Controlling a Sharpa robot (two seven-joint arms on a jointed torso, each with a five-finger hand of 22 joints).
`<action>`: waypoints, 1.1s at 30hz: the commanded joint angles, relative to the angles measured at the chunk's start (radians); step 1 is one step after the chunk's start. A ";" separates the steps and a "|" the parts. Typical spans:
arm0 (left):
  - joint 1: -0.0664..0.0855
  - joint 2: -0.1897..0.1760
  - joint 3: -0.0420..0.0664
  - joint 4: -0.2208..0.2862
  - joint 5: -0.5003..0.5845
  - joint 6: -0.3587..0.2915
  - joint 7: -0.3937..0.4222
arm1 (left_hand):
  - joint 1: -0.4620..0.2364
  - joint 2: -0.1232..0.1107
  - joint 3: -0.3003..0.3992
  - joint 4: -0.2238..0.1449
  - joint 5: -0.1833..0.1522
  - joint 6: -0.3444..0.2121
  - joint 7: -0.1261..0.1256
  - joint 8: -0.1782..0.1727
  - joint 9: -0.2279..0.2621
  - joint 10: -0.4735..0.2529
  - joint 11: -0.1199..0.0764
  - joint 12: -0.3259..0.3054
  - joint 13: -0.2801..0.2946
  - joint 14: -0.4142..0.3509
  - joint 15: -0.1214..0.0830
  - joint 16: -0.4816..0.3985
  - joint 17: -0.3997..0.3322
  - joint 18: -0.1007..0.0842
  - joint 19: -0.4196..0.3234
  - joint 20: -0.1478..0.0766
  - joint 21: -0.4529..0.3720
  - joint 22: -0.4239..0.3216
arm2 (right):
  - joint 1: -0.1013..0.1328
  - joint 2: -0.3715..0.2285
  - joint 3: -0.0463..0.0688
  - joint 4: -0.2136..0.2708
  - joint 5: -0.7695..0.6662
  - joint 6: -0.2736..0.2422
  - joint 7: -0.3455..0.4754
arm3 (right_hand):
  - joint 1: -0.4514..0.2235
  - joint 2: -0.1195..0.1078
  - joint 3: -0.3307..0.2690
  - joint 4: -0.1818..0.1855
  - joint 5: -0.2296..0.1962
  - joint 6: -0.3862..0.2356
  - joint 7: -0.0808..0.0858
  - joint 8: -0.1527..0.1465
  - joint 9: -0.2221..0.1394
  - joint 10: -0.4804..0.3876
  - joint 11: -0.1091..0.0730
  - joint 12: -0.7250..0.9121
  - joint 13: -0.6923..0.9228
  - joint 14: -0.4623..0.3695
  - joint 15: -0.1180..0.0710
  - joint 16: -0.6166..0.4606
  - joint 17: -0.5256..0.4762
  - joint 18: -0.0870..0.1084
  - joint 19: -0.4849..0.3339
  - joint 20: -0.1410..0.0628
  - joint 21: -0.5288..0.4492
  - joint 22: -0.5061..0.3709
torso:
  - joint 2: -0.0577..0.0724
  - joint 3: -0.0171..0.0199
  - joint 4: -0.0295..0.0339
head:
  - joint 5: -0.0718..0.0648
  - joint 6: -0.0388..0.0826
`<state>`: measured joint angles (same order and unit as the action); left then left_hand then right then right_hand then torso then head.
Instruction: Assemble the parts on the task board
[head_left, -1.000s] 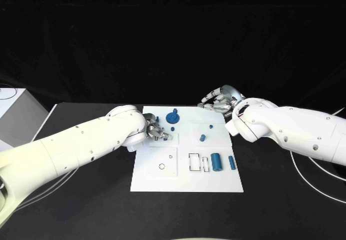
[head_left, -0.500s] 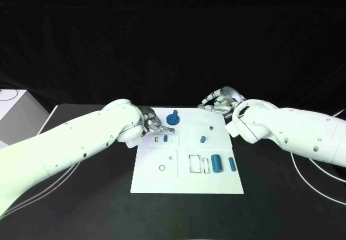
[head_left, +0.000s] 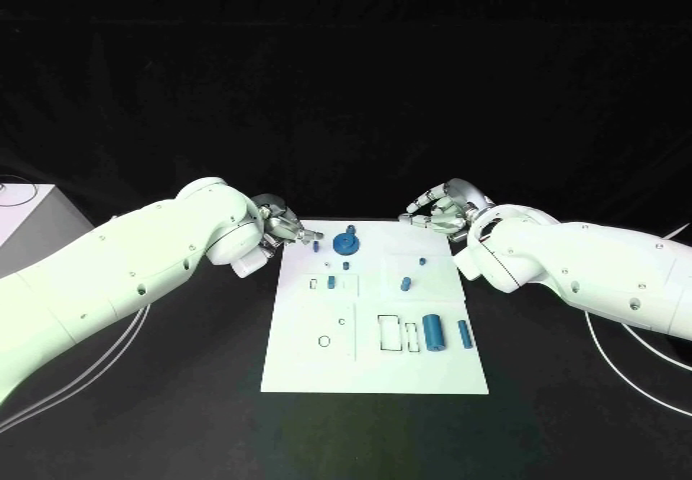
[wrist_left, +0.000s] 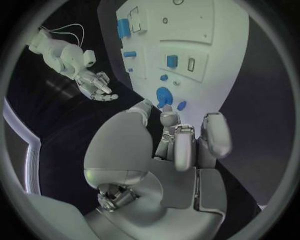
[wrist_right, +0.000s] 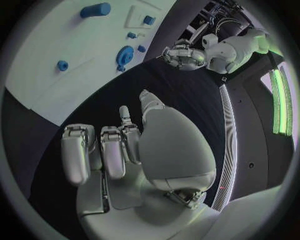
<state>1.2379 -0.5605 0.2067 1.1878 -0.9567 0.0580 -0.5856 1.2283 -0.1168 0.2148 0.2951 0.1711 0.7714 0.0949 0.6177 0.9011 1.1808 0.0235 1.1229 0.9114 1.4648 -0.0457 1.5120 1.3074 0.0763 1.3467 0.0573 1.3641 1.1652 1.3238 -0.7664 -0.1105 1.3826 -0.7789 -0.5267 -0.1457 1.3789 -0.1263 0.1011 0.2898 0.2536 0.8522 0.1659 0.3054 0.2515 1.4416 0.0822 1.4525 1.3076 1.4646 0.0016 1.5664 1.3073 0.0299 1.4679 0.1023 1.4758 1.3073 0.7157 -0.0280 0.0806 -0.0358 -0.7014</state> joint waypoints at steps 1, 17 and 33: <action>0.005 0.017 0.003 -0.041 0.001 -0.043 0.046 | -0.016 -0.013 0.017 0.000 0.005 -0.010 0.011 -0.022 -0.030 -0.003 0.006 0.001 -0.003 0.062 0.013 -0.004 0.173 0.012 0.002 0.008 -0.003 0.002 | -0.001 -0.003 0.000 0.003 -0.003 -0.001 0.018 | -0.009 -0.001 0.007 0.000 0.003 -0.008 0.002 0.002 -0.001 -0.006 0.002 -0.004 0.142 0.106 0.006 0.004 0.263 -0.002 0.064 0.004 -0.006 0.172 | 0.005 -0.0002 -0.0041 | 0.002 0.007; 0.014 0.145 -0.007 -0.274 -0.063 -0.056 0.076 | -0.040 -0.028 0.049 0.000 0.006 -0.003 0.016 -0.040 -0.080 0.038 0.011 0.050 0.041 0.084 0.018 0.028 0.215 0.001 0.035 0.014 0.029 0.057 | 0.002 -0.015 0.001 0.021 -0.004 -0.007 0.022 | -0.009 -0.001 0.008 -0.001 0.003 -0.009 0.002 0.002 -0.001 -0.008 0.002 -0.005 0.140 0.106 0.006 0.004 0.263 -0.002 0.064 0.004 -0.007 0.172 | 0.024 -0.0022 -0.0161 | 0.008 0.026; 0.014 0.185 -0.046 -0.338 -0.045 -0.045 0.096 | -0.062 -0.035 0.047 0.001 0.002 -0.004 0.018 -0.041 -0.092 0.029 0.013 0.047 0.031 0.085 0.020 0.030 0.218 0.001 0.036 0.016 0.031 0.060 | 0.006 -0.017 0.001 0.026 -0.008 0.000 0.023 | -0.009 -0.001 0.008 -0.001 0.003 -0.009 0.002 0.002 -0.001 -0.008 0.002 -0.005 0.140 0.106 0.006 0.004 0.263 -0.002 0.064 0.004 -0.007 0.172 | 0.035 -0.0034 -0.0193 | 0.006 0.026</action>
<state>1.2499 -0.3793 0.1602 0.8513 -1.0138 0.0098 -0.5124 1.1754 -0.1501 0.2583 0.2952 0.1747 0.7650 0.1090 0.5823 0.8096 1.2152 0.0325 1.1696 0.9435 1.4667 -0.0298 1.5366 1.3073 0.0763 1.3760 0.0717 1.3917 1.2245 1.3289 -0.7846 -0.1096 1.4082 -0.7793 -0.5322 -0.1364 1.3791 -0.1264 0.1011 0.2898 0.2536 0.8522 0.1659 0.3054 0.2516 1.4416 0.0822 1.4525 1.3073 1.4646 0.0016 1.5664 1.3073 0.0299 1.4679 0.1023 1.4724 1.3079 0.7496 -0.0315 0.0618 -0.0305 -0.6744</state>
